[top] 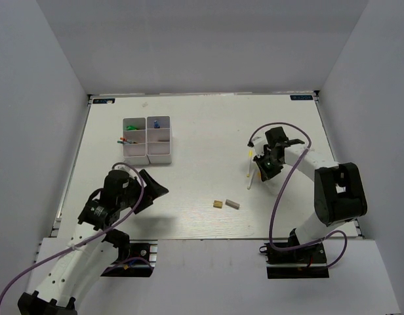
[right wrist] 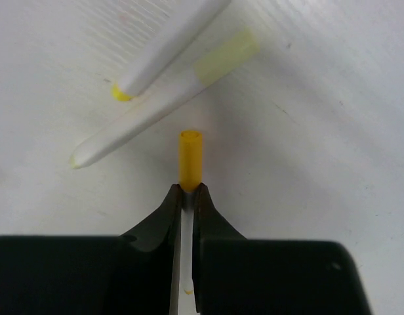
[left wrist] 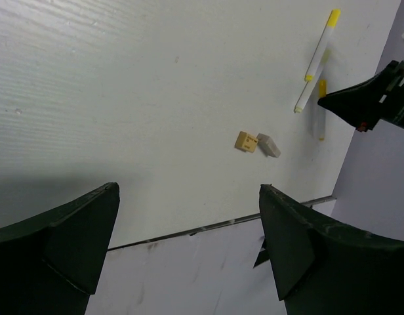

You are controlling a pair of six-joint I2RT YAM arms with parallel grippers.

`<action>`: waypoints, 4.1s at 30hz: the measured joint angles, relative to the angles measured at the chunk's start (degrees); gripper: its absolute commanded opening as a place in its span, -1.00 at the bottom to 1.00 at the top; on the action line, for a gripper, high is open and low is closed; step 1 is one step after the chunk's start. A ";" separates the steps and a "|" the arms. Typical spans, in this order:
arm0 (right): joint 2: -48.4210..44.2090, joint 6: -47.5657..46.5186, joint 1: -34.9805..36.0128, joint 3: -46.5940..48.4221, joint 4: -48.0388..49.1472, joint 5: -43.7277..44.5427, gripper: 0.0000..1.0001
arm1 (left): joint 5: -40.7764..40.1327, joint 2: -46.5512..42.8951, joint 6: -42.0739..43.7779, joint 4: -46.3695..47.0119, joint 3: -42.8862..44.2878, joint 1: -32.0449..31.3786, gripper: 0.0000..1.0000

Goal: Sort the stationery into containers
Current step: Grab a piece of stationery with the right arm, then place the stationery into the container, then grab a piece of stationery with the left arm

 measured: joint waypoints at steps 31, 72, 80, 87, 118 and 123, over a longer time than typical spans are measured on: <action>40.63 4.13 30.86 69.09 33.81 -44.61 -1.00 | -9.27 -7.19 -8.31 -8.98 -2.38 0.04 0.71; 48.65 11.72 36.26 57.48 60.02 -35.12 -0.71 | -4.02 -2.12 -2.32 -6.51 0.50 0.04 -0.18; 17.29 10.54 27.78 47.41 47.39 -25.46 -0.45 | 5.99 20.46 6.78 9.77 8.20 -0.46 -0.40; -2.99 6.56 18.05 37.42 30.27 -10.16 -0.11 | 12.00 44.17 10.27 21.66 21.99 -6.25 -0.17; -20.92 14.82 -20.76 3.34 -6.97 -8.55 -0.93 | -14.88 105.66 14.82 -0.28 91.60 -30.64 0.12; -22.99 15.10 -21.66 0.98 -6.78 -10.64 -0.91 | -15.23 106.88 14.53 0.37 93.07 -30.67 0.12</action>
